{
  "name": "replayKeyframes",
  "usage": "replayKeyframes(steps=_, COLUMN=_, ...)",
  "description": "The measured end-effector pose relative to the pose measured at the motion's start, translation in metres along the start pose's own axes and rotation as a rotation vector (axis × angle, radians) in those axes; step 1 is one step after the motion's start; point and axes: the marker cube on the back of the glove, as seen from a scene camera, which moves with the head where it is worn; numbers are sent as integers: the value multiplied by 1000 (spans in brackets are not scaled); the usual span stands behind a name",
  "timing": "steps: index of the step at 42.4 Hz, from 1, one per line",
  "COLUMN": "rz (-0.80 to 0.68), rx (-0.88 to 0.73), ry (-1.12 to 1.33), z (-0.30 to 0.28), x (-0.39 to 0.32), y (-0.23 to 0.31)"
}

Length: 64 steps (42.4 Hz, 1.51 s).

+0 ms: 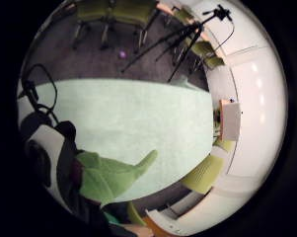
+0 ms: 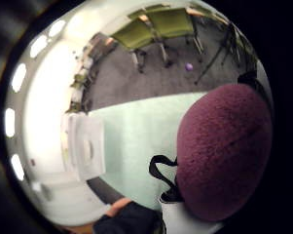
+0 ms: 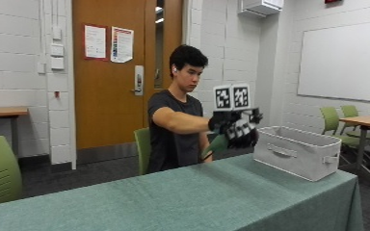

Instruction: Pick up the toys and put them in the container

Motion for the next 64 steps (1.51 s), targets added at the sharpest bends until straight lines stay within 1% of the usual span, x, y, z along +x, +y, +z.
replayKeyframes(steps=7, rz=-137, rx=139, ry=-4, z=-95, x=-82, y=13)
replayKeyframes(steps=10, rz=-243, rx=228, ry=-3, z=-148, x=-144, y=29)
replayKeyframes(steps=13, rz=-344, rx=287, ry=-8, z=-187, x=-206, y=50)
replayKeyframes(steps=15, rz=-442, rx=303, ry=-37, z=-206, x=-244, y=66)
replayKeyframes(steps=17, rz=-601, rx=297, ry=-120, z=-222, x=-281, y=86)
replayKeyframes(steps=18, rz=-666, rx=292, ry=-158, z=-229, x=-300, y=95)
replayKeyframes(steps=19, rz=-687, rx=293, ry=-169, z=-234, x=-318, y=100)
replayKeyframes(steps=22, rz=-604, rx=317, ry=-85, z=-237, x=-370, y=106)
replayKeyframes(steps=23, rz=-598, rx=324, ry=-61, z=-237, x=-386, y=108)
replayKeyframes(steps=25, rz=-637, rx=324, ry=-51, z=-235, x=-419, y=119)
replayKeyframes(steps=28, rz=-713, rx=295, ry=-107, z=-230, x=-469, y=143)
replayKeyframes(steps=30, rz=-749, rx=276, ry=-136, z=-223, x=-491, y=151)
replayKeyframes(steps=35, rz=-828, rx=238, ry=-139, z=-195, x=-472, y=119)
replayKeyframes(steps=39, rz=-890, rx=240, ry=-92, z=-178, x=-477, y=118)
replayKeyframes(steps=41, rz=-864, rx=206, ry=-130, z=-173, x=-488, y=124)
replayKeyframes(steps=42, rz=-833, rx=179, ry=-121, z=-169, x=-491, y=125)
replayKeyframes(steps=45, rz=-699, rx=68, ry=2, z=-153, x=-485, y=115)
replayKeyframes(steps=47, rz=-625, rx=9, ry=-2, z=-150, x=-482, y=110)
replayKeyframes(steps=48, rz=-616, rx=-4, ry=-27, z=-151, x=-481, y=110)
replayKeyframes(steps=50, rz=-634, rx=10, ry=-14, z=-151, x=-471, y=108)
replayKeyframes(steps=52, rz=-643, rx=59, ry=82, z=-151, x=-459, y=106)
replayKeyframes(steps=55, rz=-630, rx=104, ry=177, z=-154, x=-470, y=128)
replayKeyframes(steps=57, rz=-610, rx=98, ry=163, z=-157, x=-479, y=147)
replayKeyframes(steps=59, rz=-621, rx=68, ry=83, z=-161, x=-471, y=159)
replayKeyframes(steps=61, rz=-653, rx=36, ry=-11, z=-163, x=-450, y=164)
replayKeyframes(steps=62, rz=-645, rx=38, ry=-18, z=-163, x=-436, y=162)
replayKeyframes(steps=64, rz=-570, rx=72, ry=45, z=-157, x=-400, y=150)
